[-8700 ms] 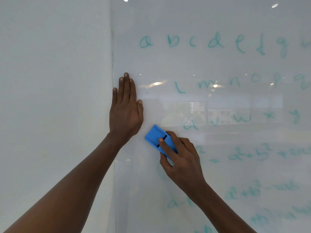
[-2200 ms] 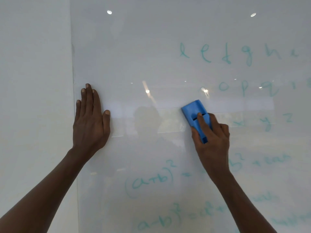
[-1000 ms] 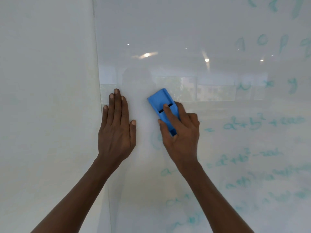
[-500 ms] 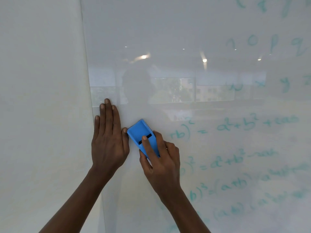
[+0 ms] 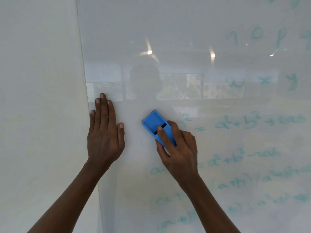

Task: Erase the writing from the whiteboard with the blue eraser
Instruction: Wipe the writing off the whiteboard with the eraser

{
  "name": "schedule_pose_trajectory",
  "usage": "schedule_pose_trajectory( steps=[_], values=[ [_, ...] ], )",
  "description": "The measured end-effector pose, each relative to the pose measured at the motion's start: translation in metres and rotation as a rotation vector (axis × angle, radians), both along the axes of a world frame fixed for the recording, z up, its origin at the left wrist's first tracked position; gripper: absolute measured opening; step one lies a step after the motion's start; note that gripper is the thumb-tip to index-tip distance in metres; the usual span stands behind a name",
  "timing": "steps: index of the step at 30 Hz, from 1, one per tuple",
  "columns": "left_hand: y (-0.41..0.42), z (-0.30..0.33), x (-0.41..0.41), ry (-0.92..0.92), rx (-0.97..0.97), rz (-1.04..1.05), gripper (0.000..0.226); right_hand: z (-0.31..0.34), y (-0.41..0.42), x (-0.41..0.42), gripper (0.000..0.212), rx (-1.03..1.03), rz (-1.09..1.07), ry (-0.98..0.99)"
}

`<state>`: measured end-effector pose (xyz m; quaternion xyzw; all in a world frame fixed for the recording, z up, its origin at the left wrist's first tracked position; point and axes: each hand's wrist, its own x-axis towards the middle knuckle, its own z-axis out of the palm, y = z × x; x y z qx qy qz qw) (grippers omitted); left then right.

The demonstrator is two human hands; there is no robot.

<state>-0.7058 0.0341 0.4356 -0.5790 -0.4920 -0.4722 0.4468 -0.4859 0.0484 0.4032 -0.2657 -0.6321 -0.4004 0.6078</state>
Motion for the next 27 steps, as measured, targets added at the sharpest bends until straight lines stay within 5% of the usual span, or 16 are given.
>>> schedule_pose_trajectory(
  steps=[15, 23, 27],
  values=[
    [-0.001, -0.001, 0.002, -0.005, 0.004, 0.003, 0.064, 0.020, 0.029, 0.124, 0.037, -0.051, -0.105, 0.256],
    [-0.002, 0.000, 0.002, -0.016, 0.001, 0.005, 0.064, 0.019, 0.023, 0.088, 0.040, -0.157, 0.075, 0.676],
    [-0.001, 0.000, 0.002, -0.014, -0.004, 0.008, 0.064, 0.022, 0.020, 0.069, 0.038, -0.150, 0.106, 0.665]
  ],
)
